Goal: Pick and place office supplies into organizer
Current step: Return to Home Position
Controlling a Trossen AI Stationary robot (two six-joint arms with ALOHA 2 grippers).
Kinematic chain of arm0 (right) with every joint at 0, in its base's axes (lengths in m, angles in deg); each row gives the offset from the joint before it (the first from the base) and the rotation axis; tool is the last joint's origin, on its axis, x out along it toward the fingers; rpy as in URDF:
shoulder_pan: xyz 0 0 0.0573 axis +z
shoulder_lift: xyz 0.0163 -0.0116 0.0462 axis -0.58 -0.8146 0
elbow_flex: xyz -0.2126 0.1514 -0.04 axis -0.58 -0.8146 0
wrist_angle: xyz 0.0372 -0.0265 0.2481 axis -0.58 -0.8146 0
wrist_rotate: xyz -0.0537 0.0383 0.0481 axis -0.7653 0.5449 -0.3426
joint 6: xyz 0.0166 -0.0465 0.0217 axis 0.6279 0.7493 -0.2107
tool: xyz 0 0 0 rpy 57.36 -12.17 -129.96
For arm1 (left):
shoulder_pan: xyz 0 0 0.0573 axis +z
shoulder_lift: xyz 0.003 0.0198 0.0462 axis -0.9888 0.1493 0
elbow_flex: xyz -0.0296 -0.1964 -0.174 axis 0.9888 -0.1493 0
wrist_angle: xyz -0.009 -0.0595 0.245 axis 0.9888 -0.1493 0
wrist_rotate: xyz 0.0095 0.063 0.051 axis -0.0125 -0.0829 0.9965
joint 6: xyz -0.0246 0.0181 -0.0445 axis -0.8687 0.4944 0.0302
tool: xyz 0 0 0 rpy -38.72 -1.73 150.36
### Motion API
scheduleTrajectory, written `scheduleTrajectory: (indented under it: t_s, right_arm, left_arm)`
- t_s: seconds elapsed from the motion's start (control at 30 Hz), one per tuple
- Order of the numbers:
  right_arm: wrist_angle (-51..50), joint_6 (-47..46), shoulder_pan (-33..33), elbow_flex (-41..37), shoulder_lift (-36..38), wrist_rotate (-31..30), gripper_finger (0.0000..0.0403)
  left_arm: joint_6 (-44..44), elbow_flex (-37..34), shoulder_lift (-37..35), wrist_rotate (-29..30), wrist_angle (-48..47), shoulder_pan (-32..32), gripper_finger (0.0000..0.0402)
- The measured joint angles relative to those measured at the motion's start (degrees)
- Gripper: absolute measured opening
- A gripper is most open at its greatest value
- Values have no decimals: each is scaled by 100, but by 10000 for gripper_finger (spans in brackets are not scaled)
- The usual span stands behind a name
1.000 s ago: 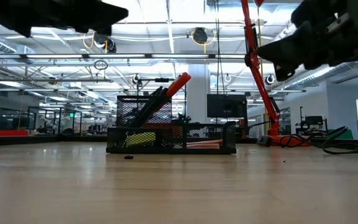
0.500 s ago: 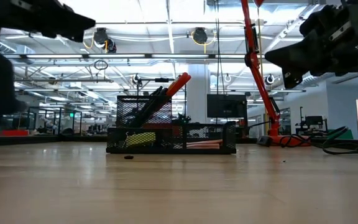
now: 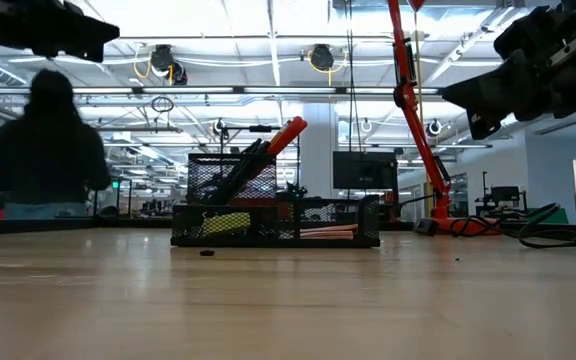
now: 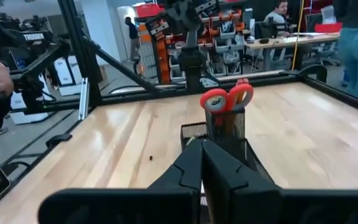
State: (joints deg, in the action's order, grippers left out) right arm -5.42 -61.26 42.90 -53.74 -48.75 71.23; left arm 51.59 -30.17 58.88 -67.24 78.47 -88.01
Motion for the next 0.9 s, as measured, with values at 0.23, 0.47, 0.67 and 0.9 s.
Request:
scheduleTrajectory:
  t_s: [0.23, 0.47, 0.67, 0.9]
  right_arm:
    - [-912, -40, 2, 0, 737, -277, 0]
    - [-1507, -84, 2, -4, 832, -334, 0]
    - [-1562, -85, 2, -4, 833, -340, 0]
    - [-1767, -159, 2, -7, 831, -340, 0]
  left_arm:
    - [-52, -901, -285, 152, 948, -107, 0]
    - [-291, -1182, -320, 189, 1255, -107, 0]
    - [-445, -1182, -359, 110, 1222, -105, 0]
    - [-740, -1290, -353, -155, 1095, -154, 0]
